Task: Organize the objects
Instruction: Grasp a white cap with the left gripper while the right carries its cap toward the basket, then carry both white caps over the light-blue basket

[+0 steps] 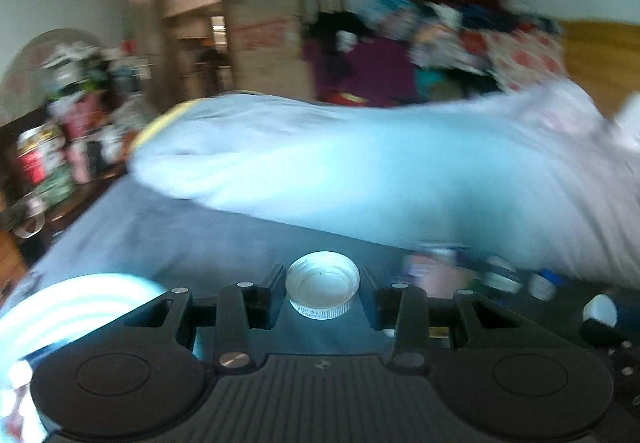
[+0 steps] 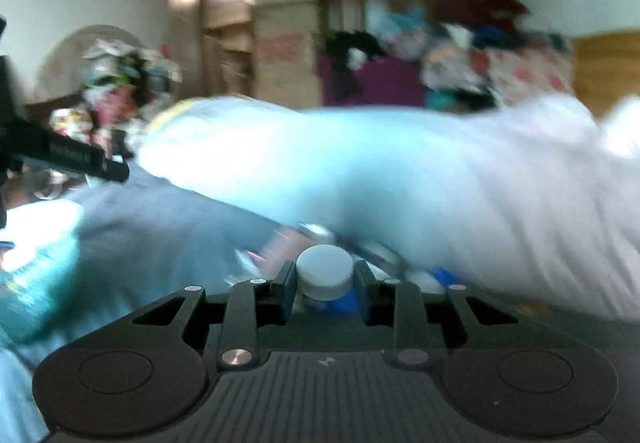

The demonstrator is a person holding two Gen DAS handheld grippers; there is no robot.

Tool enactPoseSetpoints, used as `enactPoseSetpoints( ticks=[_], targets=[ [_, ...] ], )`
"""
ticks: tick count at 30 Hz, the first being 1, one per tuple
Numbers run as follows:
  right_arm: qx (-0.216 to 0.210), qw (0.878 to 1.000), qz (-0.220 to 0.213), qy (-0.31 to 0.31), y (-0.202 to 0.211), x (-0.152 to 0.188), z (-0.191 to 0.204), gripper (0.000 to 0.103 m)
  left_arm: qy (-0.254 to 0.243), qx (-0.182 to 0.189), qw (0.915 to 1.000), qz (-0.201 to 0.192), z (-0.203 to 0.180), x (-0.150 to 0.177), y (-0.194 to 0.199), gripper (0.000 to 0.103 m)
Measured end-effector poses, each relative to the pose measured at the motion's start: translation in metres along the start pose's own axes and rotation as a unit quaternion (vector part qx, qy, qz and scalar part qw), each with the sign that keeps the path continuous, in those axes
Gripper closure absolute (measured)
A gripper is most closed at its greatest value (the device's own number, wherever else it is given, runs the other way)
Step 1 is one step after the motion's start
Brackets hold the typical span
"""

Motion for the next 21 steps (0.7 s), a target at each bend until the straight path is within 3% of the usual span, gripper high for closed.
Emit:
enactPoseSetpoints(
  ticks=[7,14,21],
  targets=[
    [-0.111,0.994,-0.003,0.010,0.005,-0.061,0.114,0.071,0.069,-0.071,0.9950,-0.012,0.136,-0.011,0.071,0.061],
    [-0.185,0.982,0.011,0.032,0.000,-0.101,0.215,0.071,0.118,-0.118,0.9860,-0.007,0.269,-0.010,0.140,0.061],
    [-0.220,0.974,0.022,0.055,-0.008,-0.123,0.291,0.071,0.145,-0.151,0.9779,-0.002,0.333,0.006,0.164,0.061]
  ],
)
Point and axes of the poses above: each gripper's, at about its wrist camera, not at the fingertips, and y roughly against the way its jaws point, z to its left, x to its underside, the point moved 7 cm from there along -y, roughly the way its jaws point, and after that the axes turned 4 degrees about -z, right-handed, at the moved point
